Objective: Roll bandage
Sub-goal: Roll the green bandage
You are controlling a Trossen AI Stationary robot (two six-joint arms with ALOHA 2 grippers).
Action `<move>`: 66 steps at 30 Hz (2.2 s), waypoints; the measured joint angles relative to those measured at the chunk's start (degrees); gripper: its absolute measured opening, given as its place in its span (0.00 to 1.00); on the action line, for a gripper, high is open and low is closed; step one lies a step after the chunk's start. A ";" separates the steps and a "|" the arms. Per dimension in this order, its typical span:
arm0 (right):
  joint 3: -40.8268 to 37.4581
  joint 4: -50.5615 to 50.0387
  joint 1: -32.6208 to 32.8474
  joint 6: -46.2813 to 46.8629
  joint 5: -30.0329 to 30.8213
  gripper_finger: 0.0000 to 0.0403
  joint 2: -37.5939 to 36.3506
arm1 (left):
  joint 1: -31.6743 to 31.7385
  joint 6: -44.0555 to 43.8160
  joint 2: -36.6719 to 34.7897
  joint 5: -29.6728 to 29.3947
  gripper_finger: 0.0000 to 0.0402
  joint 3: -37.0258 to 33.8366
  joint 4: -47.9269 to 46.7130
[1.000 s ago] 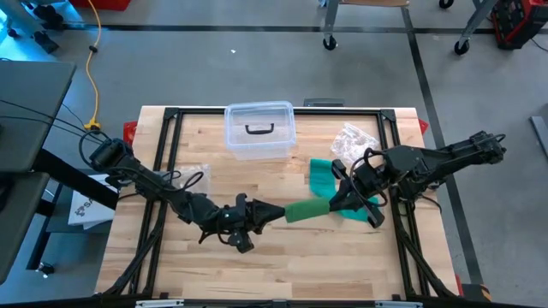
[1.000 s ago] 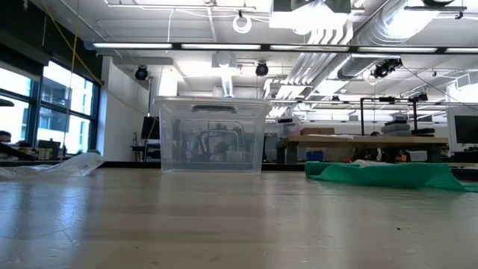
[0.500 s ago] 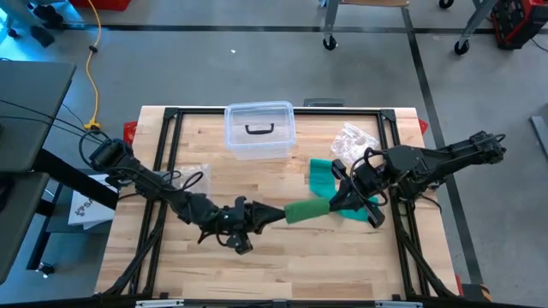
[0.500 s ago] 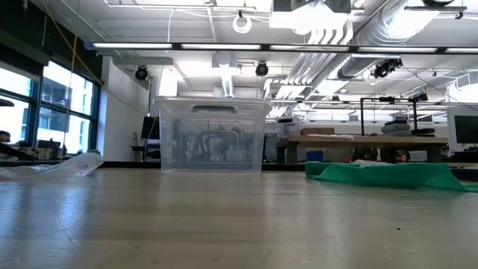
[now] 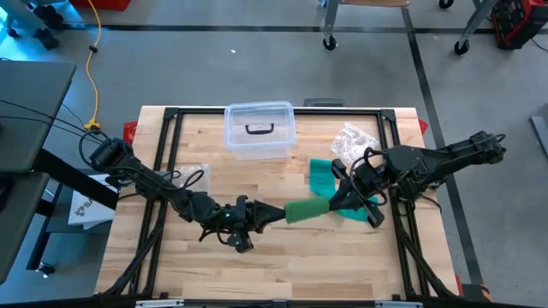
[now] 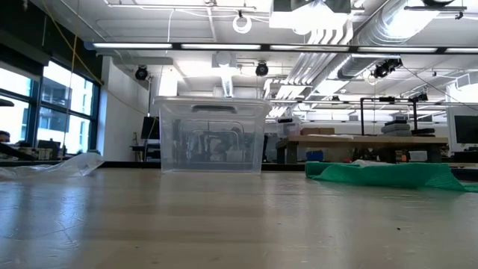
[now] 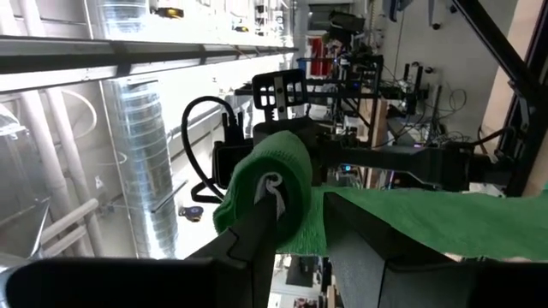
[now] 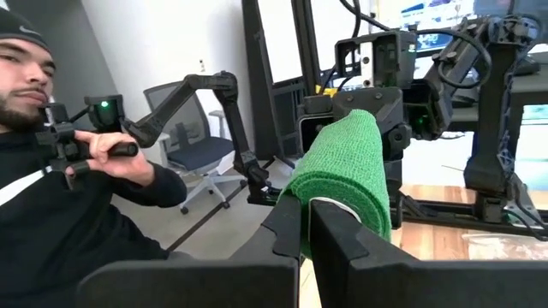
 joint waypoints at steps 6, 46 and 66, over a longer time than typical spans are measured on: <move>0.00 -0.10 0.00 0.04 0.66 0.00 0.00 | 0.55 -1.71 0.00 -0.83 0.23 0.00 -0.02; 0.09 -6.98 -0.04 -5.70 12.54 0.37 2.24 | 1.59 -36.66 -1.08 -6.93 0.01 -0.07 -2.28; -0.04 -17.37 14.34 -19.23 46.37 0.46 5.20 | 0.95 -40.98 -7.63 -15.21 0.01 0.00 -2.39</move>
